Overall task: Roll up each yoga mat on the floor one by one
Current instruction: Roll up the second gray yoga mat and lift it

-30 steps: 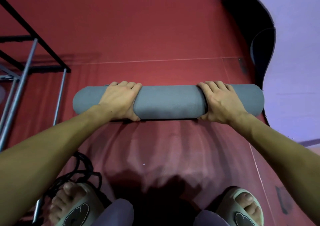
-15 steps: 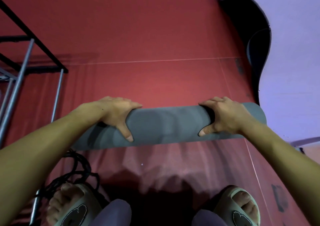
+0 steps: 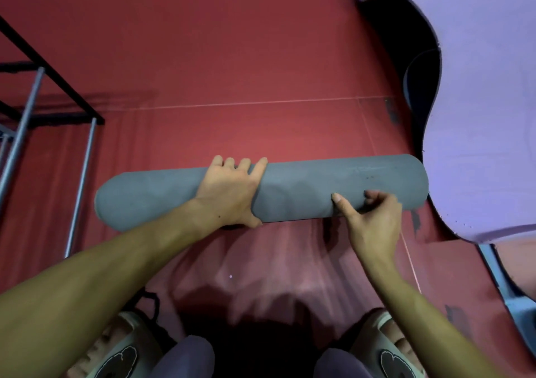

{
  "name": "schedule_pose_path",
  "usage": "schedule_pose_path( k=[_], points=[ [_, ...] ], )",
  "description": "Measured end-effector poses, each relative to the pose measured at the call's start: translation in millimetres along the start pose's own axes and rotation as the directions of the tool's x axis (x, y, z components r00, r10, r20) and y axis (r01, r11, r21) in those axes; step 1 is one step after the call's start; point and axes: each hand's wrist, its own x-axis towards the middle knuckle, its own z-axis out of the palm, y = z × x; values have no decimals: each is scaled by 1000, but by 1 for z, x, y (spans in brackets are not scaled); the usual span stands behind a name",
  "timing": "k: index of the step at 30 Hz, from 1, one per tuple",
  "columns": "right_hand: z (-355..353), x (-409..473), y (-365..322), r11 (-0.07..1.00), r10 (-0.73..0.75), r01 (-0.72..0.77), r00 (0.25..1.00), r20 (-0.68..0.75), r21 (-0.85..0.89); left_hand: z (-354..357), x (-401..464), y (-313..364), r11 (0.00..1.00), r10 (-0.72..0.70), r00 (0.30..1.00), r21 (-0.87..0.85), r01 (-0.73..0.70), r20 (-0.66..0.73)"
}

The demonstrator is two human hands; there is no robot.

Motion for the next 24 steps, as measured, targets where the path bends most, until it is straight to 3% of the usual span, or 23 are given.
schedule_pose_path(
  k=[3,6,9,16,18,24],
  points=[
    [9,-11,34,913,279,-293,956,90,282,-1,7,-9,989,18,999,-146,-10,49],
    [13,-14,43,706,407,-475,879,247,526,-8,12,-12,970,41,994,-242,-17,97],
    [12,-13,26,521,339,-496,867,365,695,-10,9,-12,967,32,996,-253,-11,78],
    [25,-6,-14,295,261,-465,880,397,835,-28,-8,-23,929,-52,998,-365,59,30],
    [21,4,-37,292,245,-451,888,390,843,-41,-15,-28,901,-85,996,-424,90,30],
    [-41,31,-141,506,11,-264,954,300,821,-100,-33,-42,766,-156,984,-618,177,88]
  ],
)
